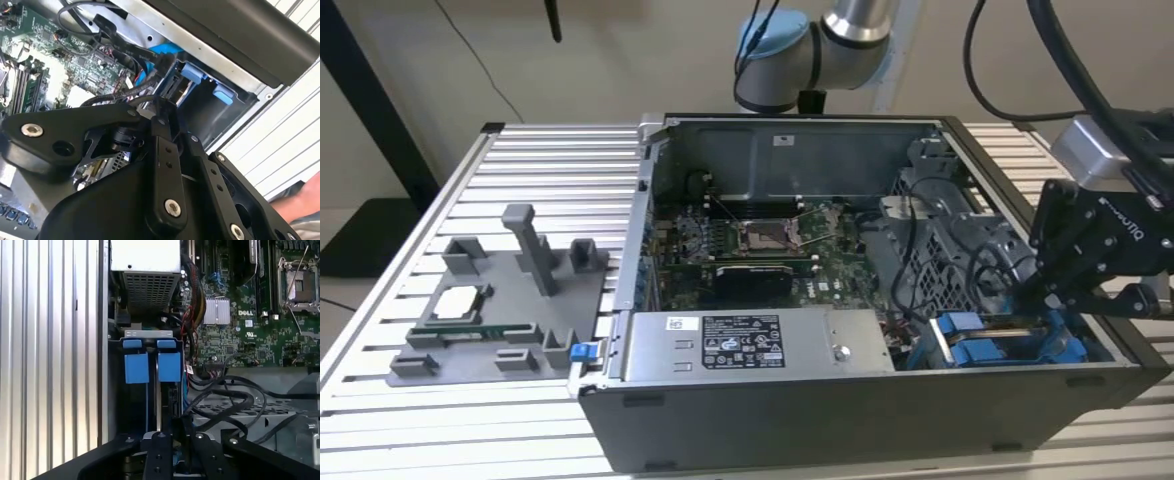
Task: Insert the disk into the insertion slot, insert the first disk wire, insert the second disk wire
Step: 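Insert the first disk wire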
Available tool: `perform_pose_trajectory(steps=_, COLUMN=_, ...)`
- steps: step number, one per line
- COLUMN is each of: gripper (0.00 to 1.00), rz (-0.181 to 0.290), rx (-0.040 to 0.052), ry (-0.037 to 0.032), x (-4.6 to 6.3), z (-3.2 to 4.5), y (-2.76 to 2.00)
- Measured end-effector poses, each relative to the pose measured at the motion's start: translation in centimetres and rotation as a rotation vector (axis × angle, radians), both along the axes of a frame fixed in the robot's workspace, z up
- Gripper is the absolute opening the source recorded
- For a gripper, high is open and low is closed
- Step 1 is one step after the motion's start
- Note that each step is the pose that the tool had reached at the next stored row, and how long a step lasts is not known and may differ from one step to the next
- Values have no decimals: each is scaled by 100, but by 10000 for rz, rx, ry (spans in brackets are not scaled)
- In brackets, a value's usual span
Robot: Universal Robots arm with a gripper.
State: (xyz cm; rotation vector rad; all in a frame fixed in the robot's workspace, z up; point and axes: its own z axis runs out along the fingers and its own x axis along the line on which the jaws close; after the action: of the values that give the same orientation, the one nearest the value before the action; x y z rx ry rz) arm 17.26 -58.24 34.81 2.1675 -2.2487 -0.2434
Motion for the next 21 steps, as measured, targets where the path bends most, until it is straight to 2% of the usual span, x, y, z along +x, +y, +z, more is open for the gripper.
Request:
perform_pose_trajectory(steps=3, gripper=0, rz=4, rx=10, ry=-57, x=17, z=-22, y=45)
perform_pose_trajectory(steps=5, gripper=0, rz=4, rx=13, ry=-66, x=25, z=-44, y=57)
perform_pose_trajectory(steps=9, gripper=0, rz=4, rx=5, ry=-67, x=30, z=-53, y=48)
perform_pose_trajectory(steps=13, gripper=0, rz=6, rx=4, ry=-66, x=32, z=-55, y=17)
perform_pose_trajectory(steps=21, gripper=0, rz=5, rx=-12, ry=-78, x=31, z=-93, y=18)
